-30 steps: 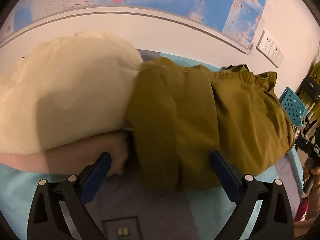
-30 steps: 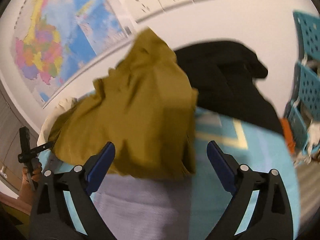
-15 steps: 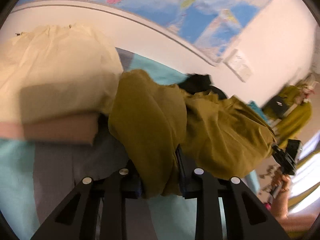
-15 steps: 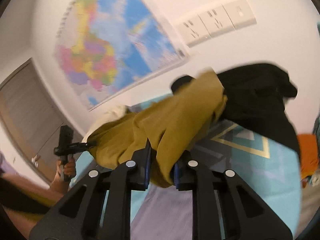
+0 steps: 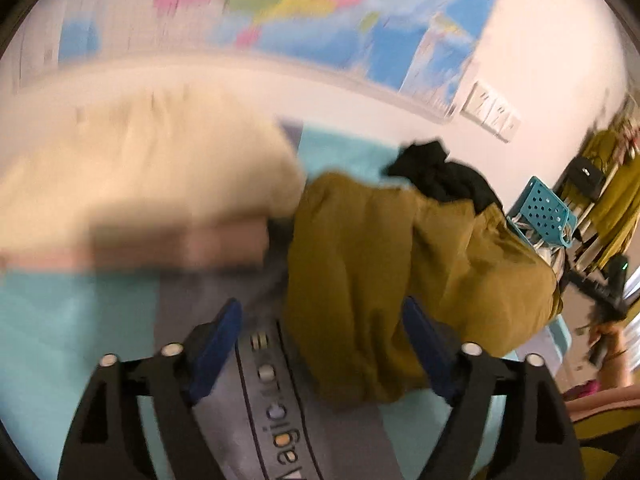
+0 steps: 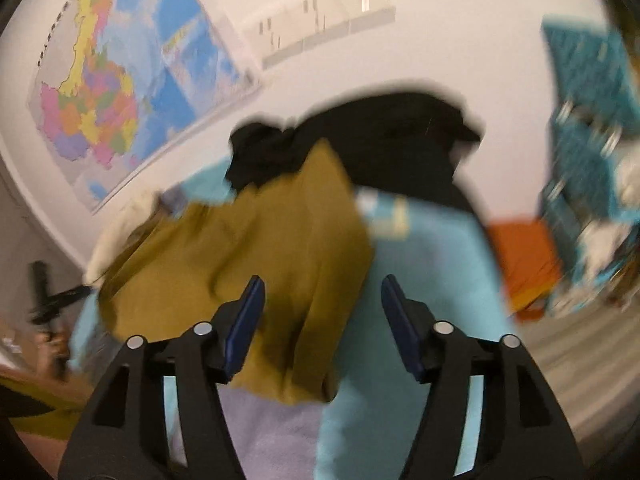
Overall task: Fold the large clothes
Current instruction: 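Grasp the folded jacket edge with both grippers and fold it over again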
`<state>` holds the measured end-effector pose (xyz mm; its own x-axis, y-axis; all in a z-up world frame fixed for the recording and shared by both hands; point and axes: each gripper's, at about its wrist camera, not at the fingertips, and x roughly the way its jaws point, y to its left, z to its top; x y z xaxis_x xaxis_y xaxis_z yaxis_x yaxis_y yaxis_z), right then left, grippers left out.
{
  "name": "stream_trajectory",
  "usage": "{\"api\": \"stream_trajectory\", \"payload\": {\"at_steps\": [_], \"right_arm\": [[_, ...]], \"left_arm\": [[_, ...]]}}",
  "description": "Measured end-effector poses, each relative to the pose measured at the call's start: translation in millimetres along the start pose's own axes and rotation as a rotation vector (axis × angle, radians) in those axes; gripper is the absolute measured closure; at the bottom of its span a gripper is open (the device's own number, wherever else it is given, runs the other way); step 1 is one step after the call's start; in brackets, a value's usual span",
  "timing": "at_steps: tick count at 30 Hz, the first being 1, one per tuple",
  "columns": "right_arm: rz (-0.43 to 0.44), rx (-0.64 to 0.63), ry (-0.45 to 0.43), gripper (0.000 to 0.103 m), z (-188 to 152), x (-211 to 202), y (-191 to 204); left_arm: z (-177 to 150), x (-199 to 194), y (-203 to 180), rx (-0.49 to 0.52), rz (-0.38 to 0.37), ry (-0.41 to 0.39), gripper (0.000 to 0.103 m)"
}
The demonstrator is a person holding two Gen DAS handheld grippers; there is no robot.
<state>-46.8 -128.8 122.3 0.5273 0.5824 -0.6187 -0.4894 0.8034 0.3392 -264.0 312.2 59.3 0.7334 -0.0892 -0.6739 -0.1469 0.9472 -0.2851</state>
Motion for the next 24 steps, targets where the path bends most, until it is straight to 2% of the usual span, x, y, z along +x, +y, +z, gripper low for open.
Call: {"api": "stream_trajectory", "payload": {"at_steps": [2,5,7,9,11,13,14,15,16,17,18,19,20,21,22,23,24], "right_arm": [[0.051,-0.048,-0.011,0.038,9.6,7.5,15.8],[0.06,-0.138,0.083,0.036,14.8,52.9,49.1],[0.065,-0.157,0.157,0.037,13.8,91.0,61.1],[0.043,-0.173,0.219,0.04,12.8,124.2,66.6],[0.029,-0.184,0.245,0.048,11.0,142.4,68.1],[0.046,-0.164,0.237,0.062,12.2,151.2,65.9],[0.05,-0.154,0.232,0.076,11.7,151.3,63.9],[0.057,-0.145,0.229,0.092,13.1,153.2,62.9],[0.059,-0.147,0.221,0.102,14.7,152.6,64.0],[0.045,-0.152,0.201,0.101,16.9,149.8,65.0],[0.03,-0.163,0.15,0.101,23.0,141.7,67.6],[0.028,-0.151,0.086,0.101,30.2,130.6,67.8],[0.041,-0.127,0.041,0.101,36.0,122.6,66.3],[0.06,-0.104,-0.006,0.101,43.1,114.7,65.3],[0.066,-0.105,-0.011,0.101,45.1,114.3,66.1],[0.067,-0.11,0.015,0.101,44.5,119.3,67.1],[0.053,-0.114,0.076,0.1,41.4,130.5,67.2]], "left_arm": [[13.2,1.5,-18.3,0.06,0.0,-0.018,0.021],[26.1,30.9,-54.3,0.16,-0.025,0.017,0.021],[26.1,64.3,-78.0,0.24,0.011,0.079,0.021],[26.0,93.1,-87.4,0.273,0.048,0.152,0.023],[25.9,121.1,-92.0,0.293,0.092,0.23,0.034],[27.1,136.0,-89.0,0.28,0.101,0.273,0.04],[30.0,140.7,-88.0,0.276,0.11,0.269,0.046],[33.0,142.1,-87.9,0.273,0.112,0.26,0.061],[36.9,143.9,-88.5,0.264,0.111,0.252,0.07],[43.3,145.8,-86.5,0.24,0.098,0.255,0.08],[49.2,146.1,-84.9,0.22,0.087,0.249,0.095],[53.6,144.9,-83.8,0.215,0.101,0.236,0.098],[61.1,144.5,-81.6,0.201,0.129,0.214,0.098],[64.6,141.7,-80.0,0.186,0.121,0.199,0.098],[67.1,141.3,-77.5,0.164,0.104,0.19,0.098],[68.0,142.0,-74.5,0.143,0.095,0.2,0.095],[68.3,147.9,-75.8,0.137,0.096,0.213,0.089]]}}
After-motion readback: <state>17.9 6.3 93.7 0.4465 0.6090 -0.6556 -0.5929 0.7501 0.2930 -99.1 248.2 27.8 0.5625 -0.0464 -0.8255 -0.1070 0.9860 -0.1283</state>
